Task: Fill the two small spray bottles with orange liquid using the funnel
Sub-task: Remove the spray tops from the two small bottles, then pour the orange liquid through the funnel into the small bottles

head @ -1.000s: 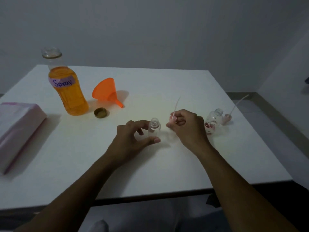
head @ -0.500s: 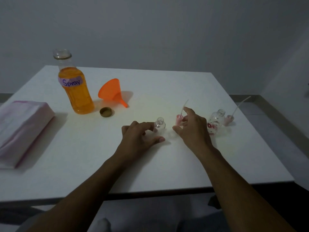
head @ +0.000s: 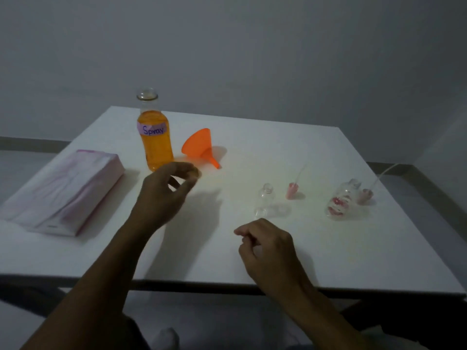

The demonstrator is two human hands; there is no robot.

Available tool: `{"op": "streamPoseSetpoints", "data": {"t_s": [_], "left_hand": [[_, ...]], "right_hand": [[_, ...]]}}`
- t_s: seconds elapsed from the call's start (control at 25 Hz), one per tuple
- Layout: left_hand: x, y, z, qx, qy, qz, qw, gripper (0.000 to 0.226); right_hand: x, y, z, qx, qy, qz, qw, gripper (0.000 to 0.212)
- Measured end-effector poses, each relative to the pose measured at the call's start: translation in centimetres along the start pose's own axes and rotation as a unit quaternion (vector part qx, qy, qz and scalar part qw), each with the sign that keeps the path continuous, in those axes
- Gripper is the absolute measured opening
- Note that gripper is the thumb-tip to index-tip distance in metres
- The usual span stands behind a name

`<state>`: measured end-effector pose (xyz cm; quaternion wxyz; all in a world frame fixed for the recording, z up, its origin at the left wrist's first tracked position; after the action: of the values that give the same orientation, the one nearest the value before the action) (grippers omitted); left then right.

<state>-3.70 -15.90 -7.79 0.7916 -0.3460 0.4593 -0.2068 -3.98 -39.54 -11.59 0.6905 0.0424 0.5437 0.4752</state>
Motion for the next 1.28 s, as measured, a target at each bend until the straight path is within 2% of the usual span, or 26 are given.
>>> {"op": "streamPoseSetpoints", "data": {"t_s": [0.08, 0.12, 0.2, 0.32, 0.44, 0.6, 0.68, 0.88, 1.12, 1.28], "left_hand": [[-1.3, 1.5, 1.5, -0.04, -0.134, -0.036, 0.99, 0.031], [-1.7, 2.5, 2.3, -0.054, -0.176, -0.042, 0.982, 0.034], [-2.1, 4.5, 4.2, -0.086, -0.213, -0.047, 0.972, 0.045], [-2.4, 6.4, 6.7, -0.13, -0.205, -0.076, 0.967, 0.072], [-2.5, 7.6, 8.5, -0.132, -0.169, -0.11, 0.971, 0.09], [-2.0, 8.0, 9.9, -0.121, -0.126, -0.134, 0.976, 0.087], [-1.9, 7.7, 10.1, -0.116, -0.125, -0.142, 0.975, 0.084], [-2.1, 7.7, 10.3, -0.121, -0.144, -0.117, 0.975, 0.077], [-3.4, 6.4, 8.5, -0.06, -0.159, -0.092, 0.981, 0.073], [-3.7, 3.9, 6.0, -0.009, -0.158, -0.087, 0.984, 0.075]], "right_hand": [[1.9, 1.3, 1.9, -0.007, 0.007, 0.026, 1.0, 0.023], [2.7, 2.0, 3.3, 0.001, 0.005, 0.036, 0.999, 0.024], [4.1, 3.3, 6.9, 0.035, -0.007, 0.055, 0.998, 0.026], [6.1, 4.3, 13.0, 0.11, -0.012, 0.07, 0.991, 0.036], [7.9, 4.0, 18.6, 0.179, 0.012, 0.049, 0.983, 0.061], [9.6, 3.4, 24.3, 0.233, 0.048, 0.006, 0.971, 0.1], [10.0, 3.4, 25.9, 0.255, 0.08, -0.008, 0.964, 0.111], [10.0, 3.6, 26.8, 0.268, 0.093, 0.005, 0.959, 0.108], [4.0, 6.1, 23.9, 0.189, 0.005, 0.12, 0.975, 0.106], [-2.4, 6.6, 19.7, 0.145, -0.042, 0.223, 0.963, 0.098]]}}
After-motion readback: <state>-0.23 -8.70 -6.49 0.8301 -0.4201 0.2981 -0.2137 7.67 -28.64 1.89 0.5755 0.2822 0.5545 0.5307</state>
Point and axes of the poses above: each hand's wrist, its own z-axis towards the middle knuckle, its own x-axis out of the palm, y = z × x, the point moved 1 cm from there along z, towards the middle knuckle, and after that the axes turned 1 degree about x, right-handed, at the moved point
